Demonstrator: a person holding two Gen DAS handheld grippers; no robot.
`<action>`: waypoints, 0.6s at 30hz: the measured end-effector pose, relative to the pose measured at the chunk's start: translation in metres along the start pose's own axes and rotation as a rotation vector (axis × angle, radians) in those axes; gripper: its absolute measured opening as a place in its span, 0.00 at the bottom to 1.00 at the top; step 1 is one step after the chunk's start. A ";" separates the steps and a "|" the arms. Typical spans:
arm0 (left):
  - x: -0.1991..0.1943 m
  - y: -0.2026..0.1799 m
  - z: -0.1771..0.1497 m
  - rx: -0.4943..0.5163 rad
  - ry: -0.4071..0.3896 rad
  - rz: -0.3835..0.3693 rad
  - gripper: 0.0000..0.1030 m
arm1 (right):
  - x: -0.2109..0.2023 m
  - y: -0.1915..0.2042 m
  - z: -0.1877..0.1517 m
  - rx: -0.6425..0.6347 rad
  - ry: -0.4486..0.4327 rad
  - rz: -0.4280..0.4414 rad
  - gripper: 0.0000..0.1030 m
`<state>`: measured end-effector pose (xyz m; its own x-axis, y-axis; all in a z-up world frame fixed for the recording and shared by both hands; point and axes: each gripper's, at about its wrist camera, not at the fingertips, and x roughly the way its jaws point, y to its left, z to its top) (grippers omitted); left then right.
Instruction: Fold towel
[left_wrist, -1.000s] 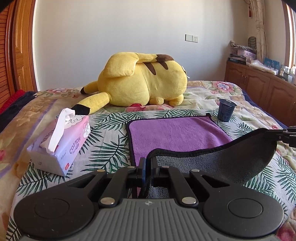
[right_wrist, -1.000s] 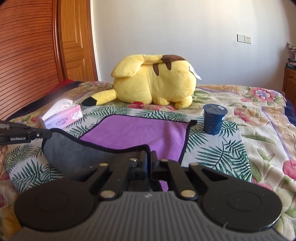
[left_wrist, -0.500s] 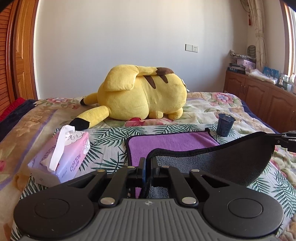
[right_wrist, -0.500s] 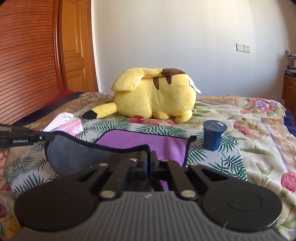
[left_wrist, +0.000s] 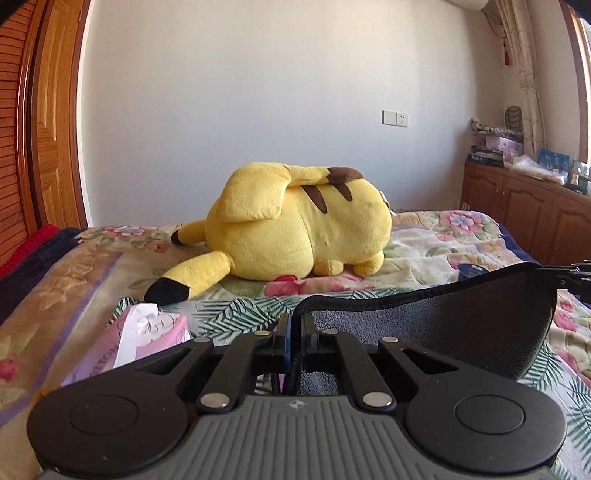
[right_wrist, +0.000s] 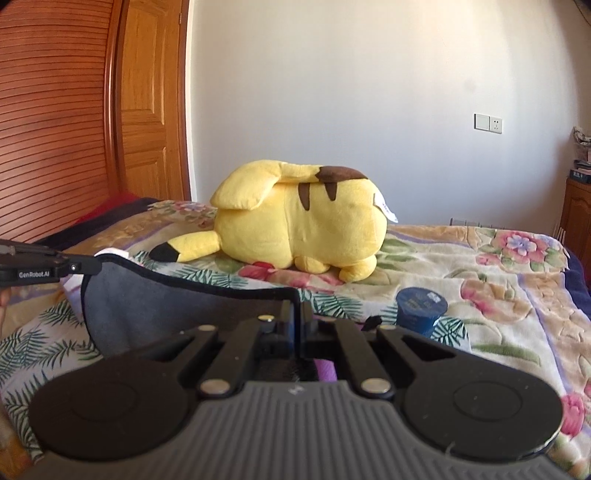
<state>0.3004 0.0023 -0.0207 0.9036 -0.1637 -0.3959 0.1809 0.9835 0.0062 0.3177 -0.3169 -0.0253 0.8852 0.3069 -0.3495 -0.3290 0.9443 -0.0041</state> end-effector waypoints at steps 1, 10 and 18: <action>0.003 0.000 0.002 0.002 -0.005 0.005 0.00 | 0.002 -0.002 0.001 0.000 -0.005 -0.001 0.03; 0.028 0.005 0.013 -0.001 -0.021 0.028 0.00 | 0.026 -0.007 0.006 -0.035 -0.022 -0.020 0.03; 0.053 0.005 0.024 0.020 -0.034 0.045 0.00 | 0.048 -0.012 0.006 -0.063 -0.035 -0.044 0.03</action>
<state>0.3586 -0.0031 -0.0193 0.9235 -0.1221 -0.3637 0.1472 0.9882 0.0420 0.3663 -0.3128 -0.0369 0.9099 0.2707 -0.3144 -0.3090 0.9479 -0.0779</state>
